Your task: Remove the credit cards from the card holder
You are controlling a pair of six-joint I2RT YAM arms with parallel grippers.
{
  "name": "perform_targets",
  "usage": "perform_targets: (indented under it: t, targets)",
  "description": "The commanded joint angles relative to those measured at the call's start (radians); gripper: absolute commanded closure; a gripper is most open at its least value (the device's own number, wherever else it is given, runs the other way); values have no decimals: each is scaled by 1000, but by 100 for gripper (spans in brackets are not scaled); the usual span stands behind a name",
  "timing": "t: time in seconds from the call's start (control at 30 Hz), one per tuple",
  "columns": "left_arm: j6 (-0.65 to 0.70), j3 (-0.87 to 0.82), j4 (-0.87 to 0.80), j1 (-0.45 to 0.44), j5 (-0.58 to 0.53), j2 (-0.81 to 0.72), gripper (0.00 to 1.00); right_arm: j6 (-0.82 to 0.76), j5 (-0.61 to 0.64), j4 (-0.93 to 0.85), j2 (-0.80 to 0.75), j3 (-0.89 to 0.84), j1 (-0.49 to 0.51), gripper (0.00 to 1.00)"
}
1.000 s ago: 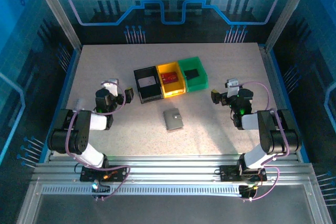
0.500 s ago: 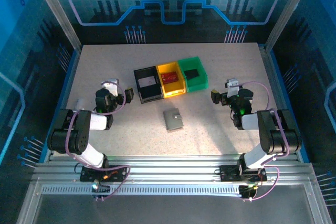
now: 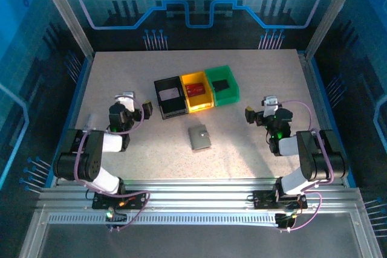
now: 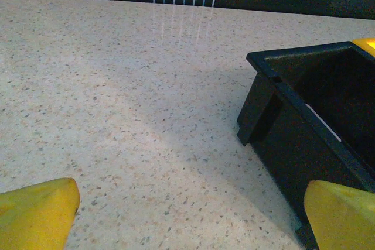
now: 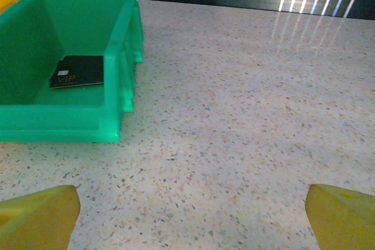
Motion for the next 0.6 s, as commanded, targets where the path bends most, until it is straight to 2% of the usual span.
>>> perform_targets:
  t: [0.0, 0.1, 0.17, 0.23, 0.27, 0.37, 0.4, 0.47, 0.5, 0.57]
  targets:
    - [-21, -11, -26, 13, -76, -71, 0, 19, 126, 57, -58, -15, 32, 0]
    - [-32, -9, -108, 7, -134, -164, 1, 0, 158, -63, -168, -2, 56, 0]
    - [-31, 6, -177, -22, -232, -236, 1, -29, 177, -151, -241, 22, 84, 0]
    - [-105, 35, -259, -39, -298, -307, 1, -15, 214, -220, -323, 43, 119, 0]
    - [-143, 49, -298, -39, -280, -354, 0, 40, 228, -261, -371, 58, 129, 0]
    - [-216, 54, -305, -38, -151, -438, 1, 175, 156, -402, -486, 130, 122, 0]
    - [-264, 55, -303, -38, -139, -453, 1, 275, 172, -441, -511, 147, 116, 0]
    - [-506, 52, -370, -38, -194, -503, 0, 545, 232, -583, -586, 172, 94, 0]
    - [-587, 46, -388, -37, -197, -529, 0, 584, 177, -565, -605, 162, 77, 0]
    - [-744, 45, -524, -35, -186, -618, 0, 586, 15, -488, -605, 157, 43, 0]
